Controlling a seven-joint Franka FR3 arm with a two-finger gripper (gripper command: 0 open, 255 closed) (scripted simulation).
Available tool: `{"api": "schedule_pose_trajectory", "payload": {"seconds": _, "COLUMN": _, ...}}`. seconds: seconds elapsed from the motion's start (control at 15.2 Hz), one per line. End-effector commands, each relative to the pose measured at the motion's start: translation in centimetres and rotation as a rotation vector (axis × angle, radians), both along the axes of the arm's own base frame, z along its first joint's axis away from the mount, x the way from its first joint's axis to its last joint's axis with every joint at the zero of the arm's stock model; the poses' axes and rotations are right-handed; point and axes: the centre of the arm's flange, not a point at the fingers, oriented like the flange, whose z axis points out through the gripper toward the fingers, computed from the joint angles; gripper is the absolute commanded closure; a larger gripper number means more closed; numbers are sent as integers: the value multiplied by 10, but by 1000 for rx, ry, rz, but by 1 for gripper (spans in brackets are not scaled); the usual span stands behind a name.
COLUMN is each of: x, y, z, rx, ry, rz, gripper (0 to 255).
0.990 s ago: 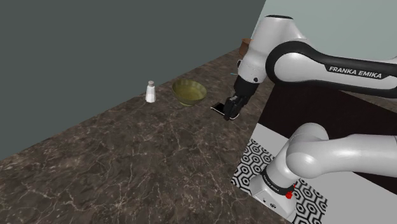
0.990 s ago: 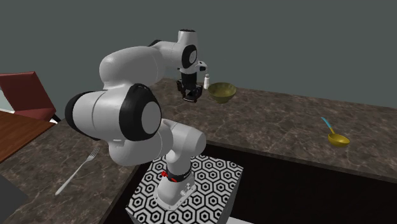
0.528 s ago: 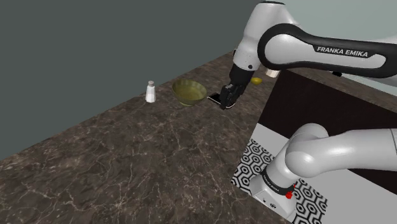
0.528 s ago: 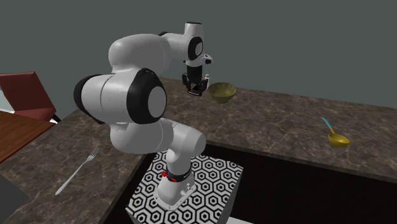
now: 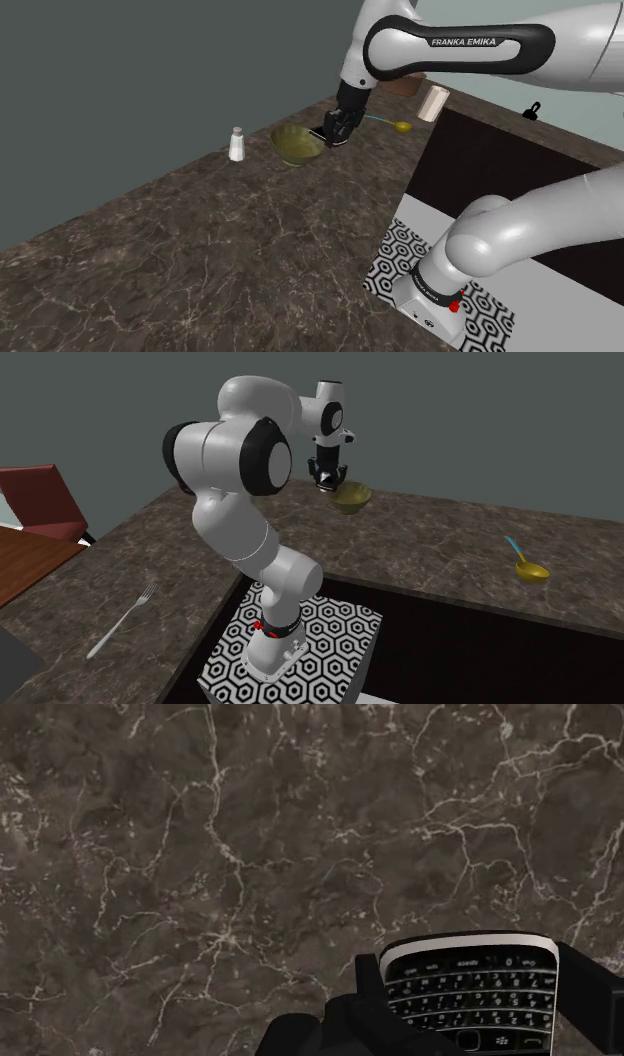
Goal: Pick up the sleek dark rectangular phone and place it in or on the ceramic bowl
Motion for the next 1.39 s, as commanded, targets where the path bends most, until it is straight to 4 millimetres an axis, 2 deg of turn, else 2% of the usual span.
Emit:
{"api": "schedule_pose_trajectory", "payload": {"seconds": 0.0, "x": 30, "y": -7, "z": -2, "rx": 0, "ry": 0, "rz": 0, "gripper": 255}}
{"api": "schedule_pose_trajectory", "payload": {"seconds": 0.46, "x": 121, "y": -26, "z": 1, "rx": 0, "ry": 0, "rz": 0, "gripper": 255}}
{"api": "schedule_pose_trajectory", "payload": {"seconds": 0.53, "x": 125, "y": -27, "z": 1, "rx": 0, "ry": 0, "rz": 0, "gripper": 255}}
{"api": "schedule_pose_trajectory", "payload": {"seconds": 1.32, "x": 125, "y": -27, "z": -62, "rx": 0, "ry": 0, "rz": 0, "gripper": 255}}
